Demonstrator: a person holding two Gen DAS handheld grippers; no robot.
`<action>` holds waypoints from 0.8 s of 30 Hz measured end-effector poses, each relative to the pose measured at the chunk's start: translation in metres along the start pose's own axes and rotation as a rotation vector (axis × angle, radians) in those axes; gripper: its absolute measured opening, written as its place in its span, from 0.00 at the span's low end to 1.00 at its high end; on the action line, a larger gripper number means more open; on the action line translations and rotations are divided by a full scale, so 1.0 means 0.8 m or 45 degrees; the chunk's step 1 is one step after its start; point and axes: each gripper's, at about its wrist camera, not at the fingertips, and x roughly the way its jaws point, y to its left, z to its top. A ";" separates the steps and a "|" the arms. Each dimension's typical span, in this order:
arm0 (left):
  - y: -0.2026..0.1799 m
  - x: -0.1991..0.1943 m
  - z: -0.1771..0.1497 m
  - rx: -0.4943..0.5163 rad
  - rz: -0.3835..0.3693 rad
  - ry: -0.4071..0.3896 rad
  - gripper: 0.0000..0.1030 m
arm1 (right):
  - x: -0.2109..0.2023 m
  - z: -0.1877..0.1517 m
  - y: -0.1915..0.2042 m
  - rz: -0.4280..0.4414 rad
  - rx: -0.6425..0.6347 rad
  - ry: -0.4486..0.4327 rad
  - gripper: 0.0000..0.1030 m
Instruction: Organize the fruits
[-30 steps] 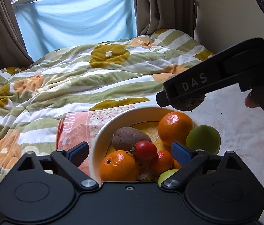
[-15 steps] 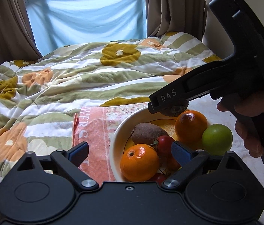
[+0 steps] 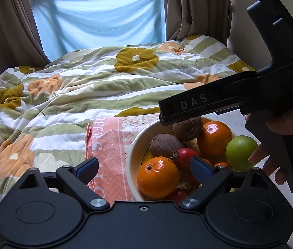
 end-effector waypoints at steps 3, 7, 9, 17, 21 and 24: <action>-0.004 -0.017 0.003 -0.016 0.022 -0.023 0.94 | -0.026 0.002 -0.002 0.023 -0.004 -0.030 1.00; -0.018 -0.051 0.013 -0.032 0.057 -0.085 0.94 | -0.076 0.008 -0.006 0.015 -0.020 -0.103 1.00; -0.030 -0.068 0.017 -0.030 0.074 -0.119 0.94 | -0.112 0.008 -0.013 0.031 -0.002 -0.151 1.00; -0.089 -0.155 0.038 -0.080 0.070 -0.242 0.94 | -0.269 -0.022 -0.052 -0.043 -0.017 -0.314 1.00; -0.125 -0.201 0.042 -0.087 0.069 -0.296 0.95 | -0.346 -0.056 -0.077 -0.136 -0.011 -0.368 1.00; -0.148 -0.231 0.040 -0.092 0.061 -0.329 0.97 | -0.386 -0.082 -0.092 -0.204 -0.017 -0.383 1.00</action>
